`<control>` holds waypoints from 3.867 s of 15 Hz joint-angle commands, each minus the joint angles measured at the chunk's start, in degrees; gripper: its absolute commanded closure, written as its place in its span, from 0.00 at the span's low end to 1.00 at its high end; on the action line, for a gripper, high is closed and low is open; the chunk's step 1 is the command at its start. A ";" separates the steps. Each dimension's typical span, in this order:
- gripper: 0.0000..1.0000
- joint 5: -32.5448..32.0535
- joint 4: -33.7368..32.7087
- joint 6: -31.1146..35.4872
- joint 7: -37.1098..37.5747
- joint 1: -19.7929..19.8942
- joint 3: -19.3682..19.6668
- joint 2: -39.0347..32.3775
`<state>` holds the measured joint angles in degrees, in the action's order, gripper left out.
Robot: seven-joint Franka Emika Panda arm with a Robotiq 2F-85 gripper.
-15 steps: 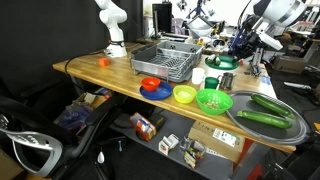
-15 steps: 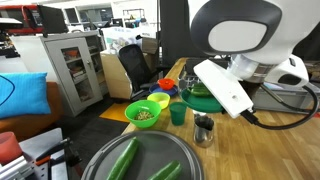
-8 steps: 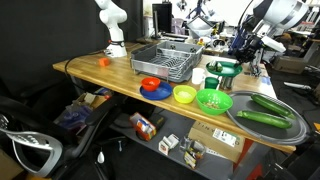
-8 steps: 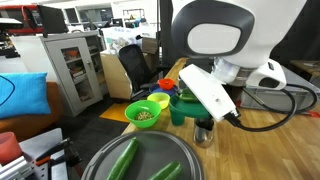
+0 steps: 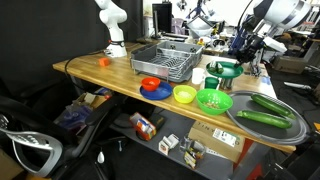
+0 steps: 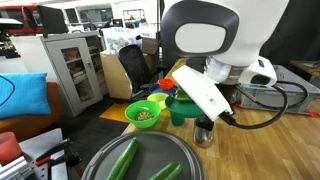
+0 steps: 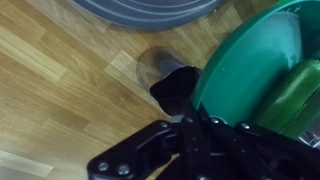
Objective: Pick up one vegetable and put it on the green plate
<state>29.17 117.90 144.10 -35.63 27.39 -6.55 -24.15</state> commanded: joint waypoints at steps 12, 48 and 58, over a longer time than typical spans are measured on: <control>0.99 3.48 1.83 -2.33 -4.12 0.03 0.81 2.07; 0.99 17.21 9.77 -2.94 -23.29 -2.50 9.30 -2.90; 0.79 17.53 7.17 -2.27 -22.48 -2.27 9.40 -6.94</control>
<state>45.11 126.14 141.93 -57.21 24.21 3.39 -30.13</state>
